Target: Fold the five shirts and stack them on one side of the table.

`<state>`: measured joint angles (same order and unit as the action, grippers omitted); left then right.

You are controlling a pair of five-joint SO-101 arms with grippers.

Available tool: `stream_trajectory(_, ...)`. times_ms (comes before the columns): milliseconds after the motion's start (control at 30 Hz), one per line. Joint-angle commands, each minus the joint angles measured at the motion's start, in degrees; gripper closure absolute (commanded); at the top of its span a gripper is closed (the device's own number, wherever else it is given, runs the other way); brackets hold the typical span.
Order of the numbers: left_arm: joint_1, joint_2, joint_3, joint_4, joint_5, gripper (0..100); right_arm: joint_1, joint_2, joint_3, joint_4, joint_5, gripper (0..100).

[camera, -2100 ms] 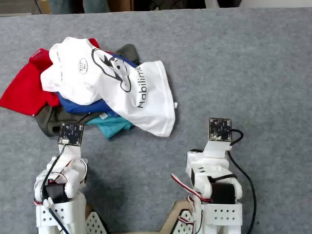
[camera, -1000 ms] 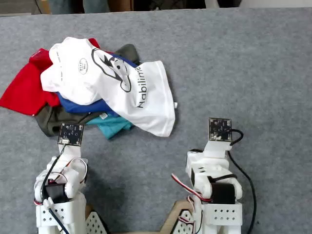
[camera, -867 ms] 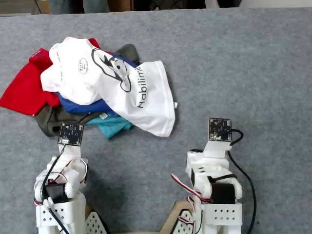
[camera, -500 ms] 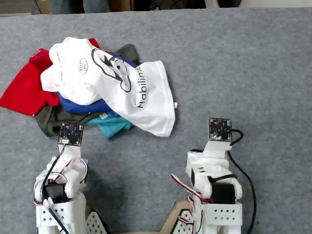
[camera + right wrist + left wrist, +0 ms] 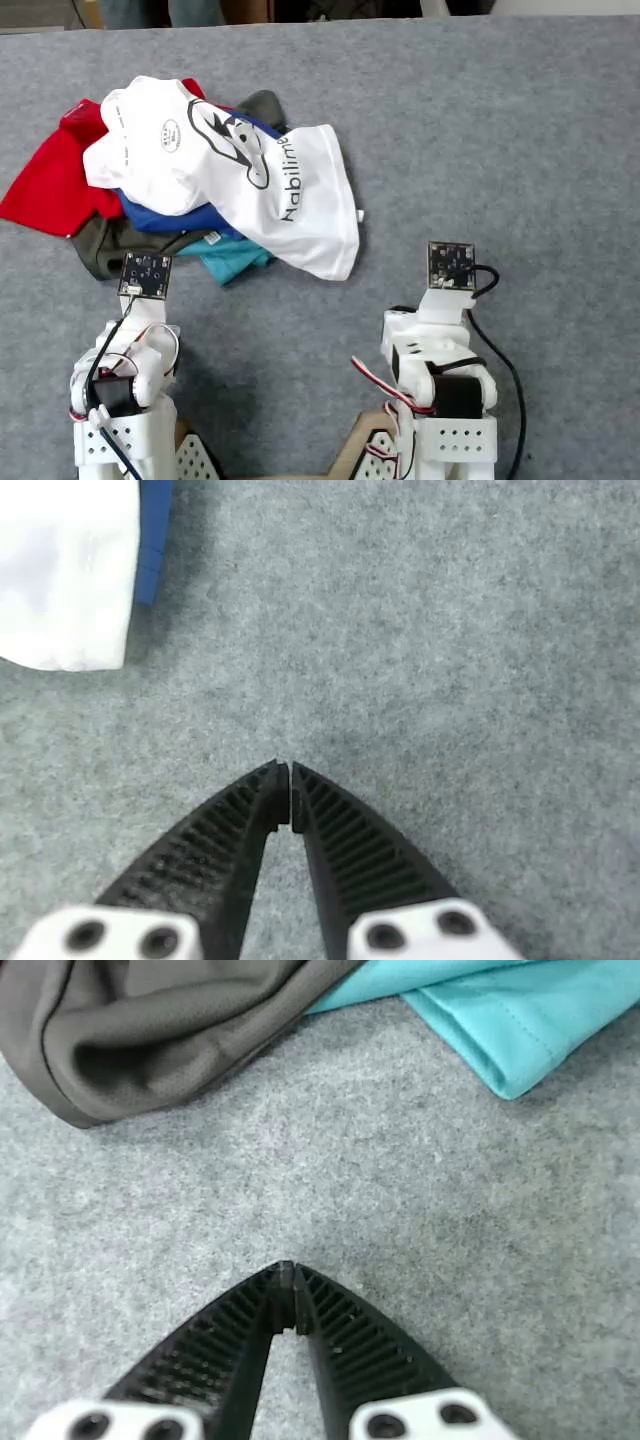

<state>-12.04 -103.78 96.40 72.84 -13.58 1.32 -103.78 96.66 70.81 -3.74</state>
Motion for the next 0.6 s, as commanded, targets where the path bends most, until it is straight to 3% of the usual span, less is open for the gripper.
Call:
stream_trajectory(0, 0.04, -0.26, 0.84, 0.09, 0.44, 97, 0.53, -3.47, -0.13, 0.35, -0.09, 98.4)
stream_trajectory(400, 0.04, -0.26, 0.84, 0.09, 0.44, 97, 0.18, -3.47, -0.13, 0.35, -0.35, 98.4)
stream_trajectory(567, 0.04, -0.26, 0.84, 0.09, 0.44, 97, -3.78, -3.47, -0.13, 0.35, -0.44, 98.4)
